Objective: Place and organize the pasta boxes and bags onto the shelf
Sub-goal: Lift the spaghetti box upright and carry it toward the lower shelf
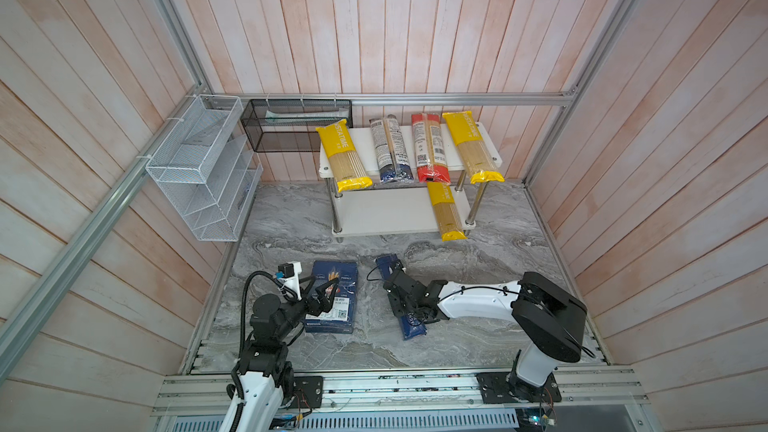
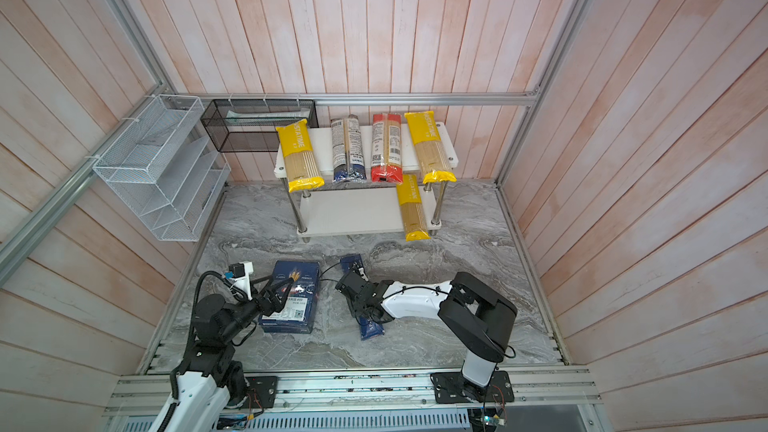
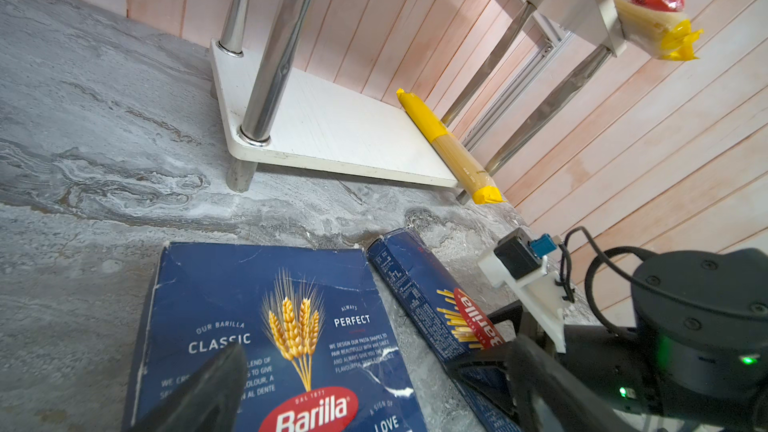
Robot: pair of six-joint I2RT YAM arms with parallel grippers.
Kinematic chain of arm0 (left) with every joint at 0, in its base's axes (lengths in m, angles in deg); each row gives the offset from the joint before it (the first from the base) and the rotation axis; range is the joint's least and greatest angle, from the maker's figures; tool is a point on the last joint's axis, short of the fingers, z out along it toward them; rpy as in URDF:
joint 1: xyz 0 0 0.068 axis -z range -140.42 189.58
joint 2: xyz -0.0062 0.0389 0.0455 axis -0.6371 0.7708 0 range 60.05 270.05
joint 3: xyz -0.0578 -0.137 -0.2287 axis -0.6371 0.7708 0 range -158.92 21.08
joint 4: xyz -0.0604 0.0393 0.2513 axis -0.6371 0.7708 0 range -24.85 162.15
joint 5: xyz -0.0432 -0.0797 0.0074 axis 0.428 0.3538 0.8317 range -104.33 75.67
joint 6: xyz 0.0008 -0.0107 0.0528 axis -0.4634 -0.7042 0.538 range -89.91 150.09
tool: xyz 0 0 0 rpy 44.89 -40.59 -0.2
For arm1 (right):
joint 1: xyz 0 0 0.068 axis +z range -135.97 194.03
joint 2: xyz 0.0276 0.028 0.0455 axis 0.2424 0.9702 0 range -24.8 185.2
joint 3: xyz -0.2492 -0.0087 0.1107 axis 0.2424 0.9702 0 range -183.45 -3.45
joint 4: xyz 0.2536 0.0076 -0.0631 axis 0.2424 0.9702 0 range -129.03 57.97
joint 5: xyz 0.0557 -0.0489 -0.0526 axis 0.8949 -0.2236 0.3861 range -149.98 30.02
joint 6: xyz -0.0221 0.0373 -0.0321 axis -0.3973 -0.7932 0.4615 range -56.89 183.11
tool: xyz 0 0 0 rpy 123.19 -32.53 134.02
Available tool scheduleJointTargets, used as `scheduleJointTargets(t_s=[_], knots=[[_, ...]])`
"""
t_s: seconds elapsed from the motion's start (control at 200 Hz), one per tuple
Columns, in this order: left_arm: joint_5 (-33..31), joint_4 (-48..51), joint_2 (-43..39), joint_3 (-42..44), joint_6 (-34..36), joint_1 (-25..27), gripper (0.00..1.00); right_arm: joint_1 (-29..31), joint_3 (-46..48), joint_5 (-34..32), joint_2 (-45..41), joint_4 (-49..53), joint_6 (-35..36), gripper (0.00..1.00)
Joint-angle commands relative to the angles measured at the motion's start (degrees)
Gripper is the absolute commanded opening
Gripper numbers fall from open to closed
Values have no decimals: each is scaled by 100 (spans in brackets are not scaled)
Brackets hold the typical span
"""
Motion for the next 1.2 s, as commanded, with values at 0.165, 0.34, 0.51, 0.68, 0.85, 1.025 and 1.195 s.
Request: scheduleJointTargets(t_s=[0.165,0.34,0.51,0.68,0.85,1.025,1.195], knots=[[-64,-89,-24,64,30,21,100,-39,140,-159,-610,-280,-22,46],[-72,-84,-25,64,27,14,100,-142,170,-168,-966,-289,1,43],[-73,-82,-20,70,34,22,100,-266,174,-174,-1329,-296,35,41],[-64,-84,-25,69,38,25,100,-525,167,-116,-1720,-295,137,40],[-62,-88,-25,66,38,16,100,-874,220,-68,-2052,-398,297,39],[-63,-82,-30,66,37,21,100,-1349,75,134,-2157,-341,563,39],[-65,-82,-32,69,39,21,100,-1785,-147,392,-2097,-236,864,39]])
